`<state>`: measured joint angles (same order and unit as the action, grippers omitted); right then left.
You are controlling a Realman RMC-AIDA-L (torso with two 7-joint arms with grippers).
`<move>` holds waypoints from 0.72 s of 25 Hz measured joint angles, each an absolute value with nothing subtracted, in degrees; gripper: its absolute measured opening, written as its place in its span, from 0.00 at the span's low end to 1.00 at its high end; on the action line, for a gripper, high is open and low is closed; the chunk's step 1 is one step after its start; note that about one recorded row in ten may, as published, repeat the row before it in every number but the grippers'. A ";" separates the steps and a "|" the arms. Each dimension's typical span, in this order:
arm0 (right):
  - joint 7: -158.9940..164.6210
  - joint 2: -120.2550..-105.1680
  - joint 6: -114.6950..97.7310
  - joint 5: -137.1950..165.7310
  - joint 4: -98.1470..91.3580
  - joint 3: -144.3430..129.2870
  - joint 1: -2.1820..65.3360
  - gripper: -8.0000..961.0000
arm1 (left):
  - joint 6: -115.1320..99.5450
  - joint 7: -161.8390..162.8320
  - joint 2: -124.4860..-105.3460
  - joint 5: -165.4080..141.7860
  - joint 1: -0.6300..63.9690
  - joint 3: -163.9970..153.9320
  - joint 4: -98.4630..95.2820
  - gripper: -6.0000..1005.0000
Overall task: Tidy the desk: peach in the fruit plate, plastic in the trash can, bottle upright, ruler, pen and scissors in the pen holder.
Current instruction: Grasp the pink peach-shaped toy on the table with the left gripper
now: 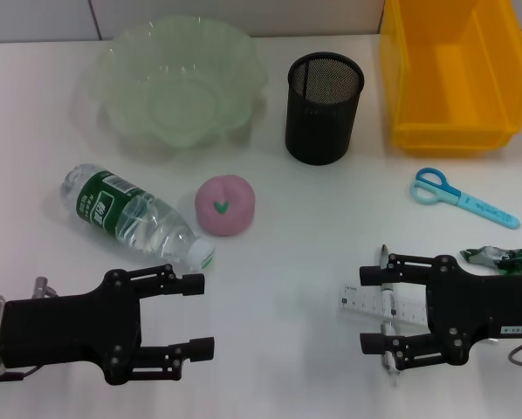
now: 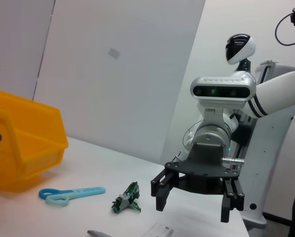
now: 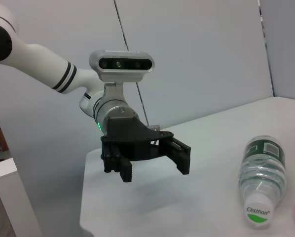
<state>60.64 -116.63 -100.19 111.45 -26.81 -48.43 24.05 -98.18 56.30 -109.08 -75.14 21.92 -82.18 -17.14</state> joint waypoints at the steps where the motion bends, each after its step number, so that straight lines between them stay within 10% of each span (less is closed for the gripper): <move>1: 60.64 -116.63 -100.19 111.45 -26.81 -48.42 24.08 0.87 | -98.18 56.16 -109.11 -75.21 21.92 -82.18 -17.14 0.78; 18: 60.65 -116.63 -100.19 111.45 -26.81 -48.43 24.04 0.87 | -98.08 56.30 -109.21 -75.50 22.37 -82.09 -17.46 0.77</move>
